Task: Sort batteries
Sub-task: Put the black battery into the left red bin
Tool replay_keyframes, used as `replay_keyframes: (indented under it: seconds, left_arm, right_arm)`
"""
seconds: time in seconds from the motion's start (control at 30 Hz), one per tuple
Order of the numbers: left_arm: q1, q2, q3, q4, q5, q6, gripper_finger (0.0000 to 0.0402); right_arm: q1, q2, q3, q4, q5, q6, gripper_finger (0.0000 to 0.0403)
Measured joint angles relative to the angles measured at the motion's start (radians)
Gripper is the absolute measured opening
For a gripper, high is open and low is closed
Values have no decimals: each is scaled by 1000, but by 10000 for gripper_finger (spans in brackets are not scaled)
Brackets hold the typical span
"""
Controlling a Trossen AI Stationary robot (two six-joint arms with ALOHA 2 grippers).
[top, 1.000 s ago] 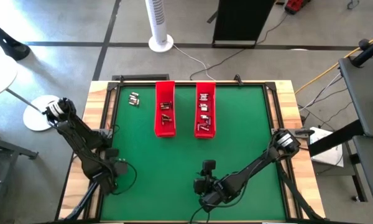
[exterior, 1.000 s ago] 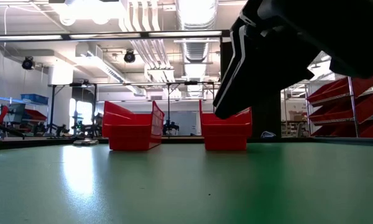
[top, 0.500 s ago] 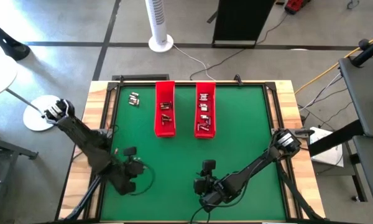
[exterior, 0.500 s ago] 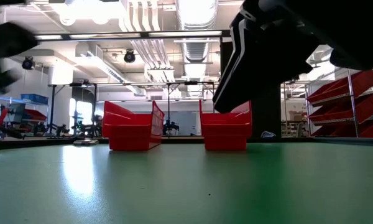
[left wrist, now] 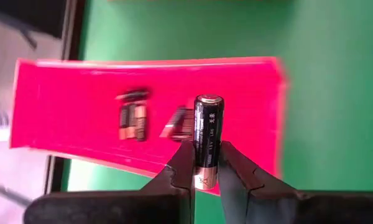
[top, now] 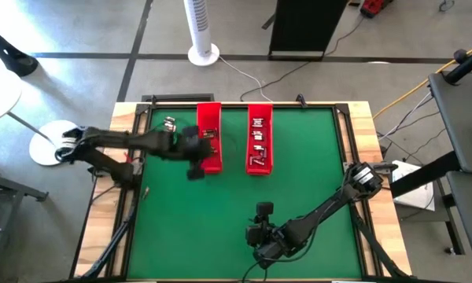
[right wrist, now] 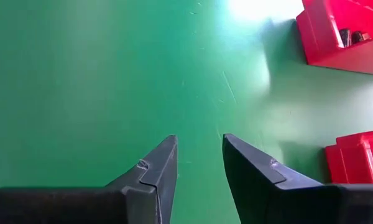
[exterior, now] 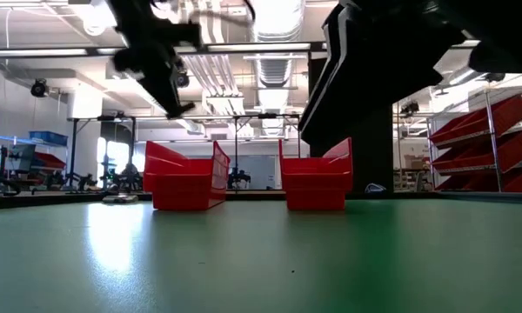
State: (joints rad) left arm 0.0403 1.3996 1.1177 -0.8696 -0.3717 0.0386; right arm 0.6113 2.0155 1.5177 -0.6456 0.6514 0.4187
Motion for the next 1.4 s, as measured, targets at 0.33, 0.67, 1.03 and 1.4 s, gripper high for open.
replay_keyframes:
  seconds: [0.33, 0.67, 1.03, 1.4]
  left_arm:
    - [221, 198, 57, 62, 50, 202, 23]
    - [302, 415, 99, 77, 69, 278, 23]
    - [315, 530, 108, 146, 76, 278, 34]
    - [315, 503, 100, 145, 70, 297, 115]
  right_arm:
    - [4, 0, 0, -2, -1, -9, 132]
    - [4, 0, 0, -2, -1, -8, 112]
    - [4, 0, -2, -1, -1, -10, 93]
    - [4, 0, -3, 0, 0, -10, 113]
